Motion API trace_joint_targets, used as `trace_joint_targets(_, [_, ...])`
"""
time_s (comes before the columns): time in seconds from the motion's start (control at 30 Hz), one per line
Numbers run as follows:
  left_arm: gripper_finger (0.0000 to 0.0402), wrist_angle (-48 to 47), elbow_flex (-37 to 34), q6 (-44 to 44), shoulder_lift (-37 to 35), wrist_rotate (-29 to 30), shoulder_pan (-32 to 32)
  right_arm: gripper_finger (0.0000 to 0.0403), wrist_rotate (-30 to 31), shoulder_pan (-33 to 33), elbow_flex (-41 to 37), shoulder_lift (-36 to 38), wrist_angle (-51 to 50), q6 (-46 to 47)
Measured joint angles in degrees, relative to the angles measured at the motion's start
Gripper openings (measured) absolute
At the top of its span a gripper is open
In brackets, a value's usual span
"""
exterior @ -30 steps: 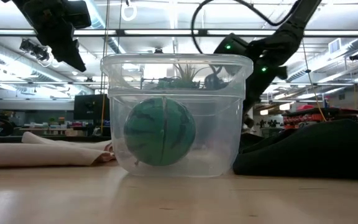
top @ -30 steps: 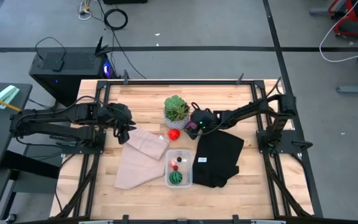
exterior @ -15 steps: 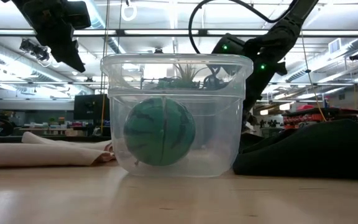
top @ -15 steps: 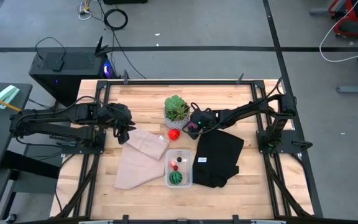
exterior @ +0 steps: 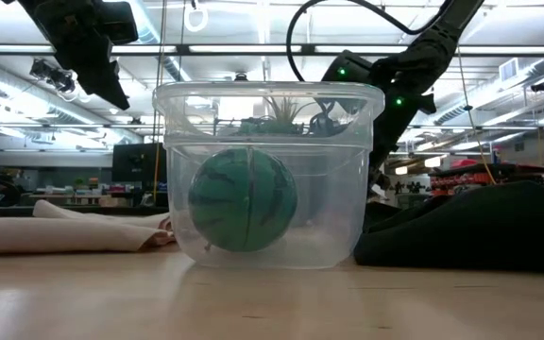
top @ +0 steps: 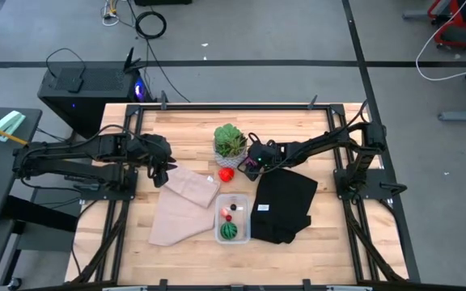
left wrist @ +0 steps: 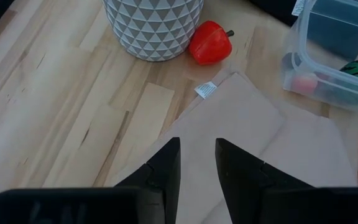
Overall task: Pick and placing Produce into tupperware
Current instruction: Put the purple onion into the transparent container
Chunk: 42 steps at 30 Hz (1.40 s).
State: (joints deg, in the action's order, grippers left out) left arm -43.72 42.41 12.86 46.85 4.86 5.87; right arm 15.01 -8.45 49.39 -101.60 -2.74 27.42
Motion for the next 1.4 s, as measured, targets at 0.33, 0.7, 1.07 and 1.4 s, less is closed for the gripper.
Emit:
trace_joint_targets(0.33, [0.0107,-0.02,0.0,0.0,0.0,0.02,0.0,0.0276,-0.01,0.0,0.0,0.01,-0.19,0.04])
trace_joint_targets(0.7, [0.0107,-0.07,0.0,-0.02,0.0,0.02,0.0,0.027,-0.07,0.0,-0.06,0.74,-1.91,1.06])
trace_joint_targets(1.07, [0.0107,-0.09,0.0,-0.2,0.02,0.01,0.0,0.0272,0.78,1.43,-0.13,12.27,-16.38,0.96])
trace_joint_targets(1.4, [0.0107,0.01,0.0,-0.2,0.02,0.02,0.01,0.027,0.34,11.27,-0.11,32.92,-24.62,9.15])
